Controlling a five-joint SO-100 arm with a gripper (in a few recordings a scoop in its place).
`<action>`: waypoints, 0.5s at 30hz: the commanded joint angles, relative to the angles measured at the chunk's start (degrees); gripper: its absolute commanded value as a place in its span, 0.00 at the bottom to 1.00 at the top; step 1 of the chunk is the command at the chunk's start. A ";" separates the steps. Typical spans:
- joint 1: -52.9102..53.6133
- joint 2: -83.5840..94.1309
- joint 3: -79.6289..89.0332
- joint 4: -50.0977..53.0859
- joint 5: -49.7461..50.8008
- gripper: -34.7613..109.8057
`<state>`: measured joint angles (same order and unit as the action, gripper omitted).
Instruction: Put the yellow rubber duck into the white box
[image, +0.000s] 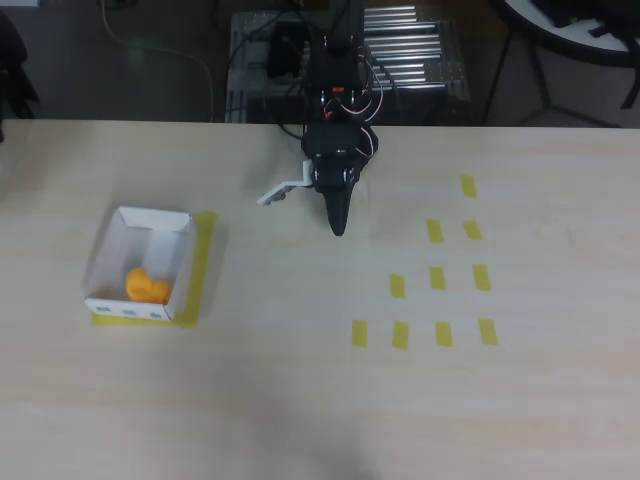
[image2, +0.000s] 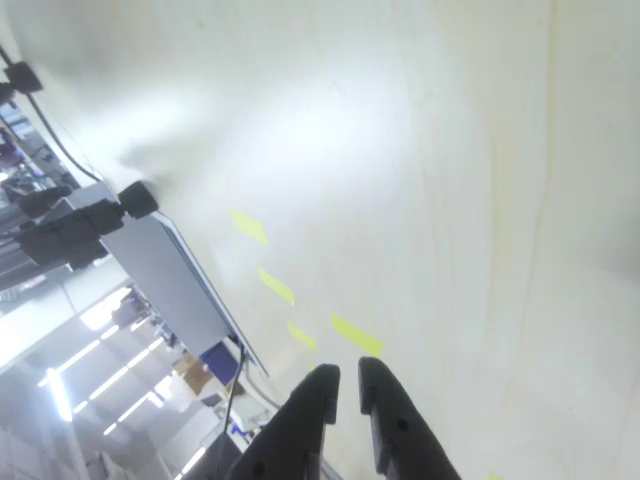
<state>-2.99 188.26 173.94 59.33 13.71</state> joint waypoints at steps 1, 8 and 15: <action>0.35 2.90 1.67 -2.29 -0.09 0.24; 0.35 2.90 1.67 -2.29 -0.09 0.25; 0.35 2.90 1.67 -2.29 -0.09 0.24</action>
<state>-2.99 188.26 174.02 59.15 13.71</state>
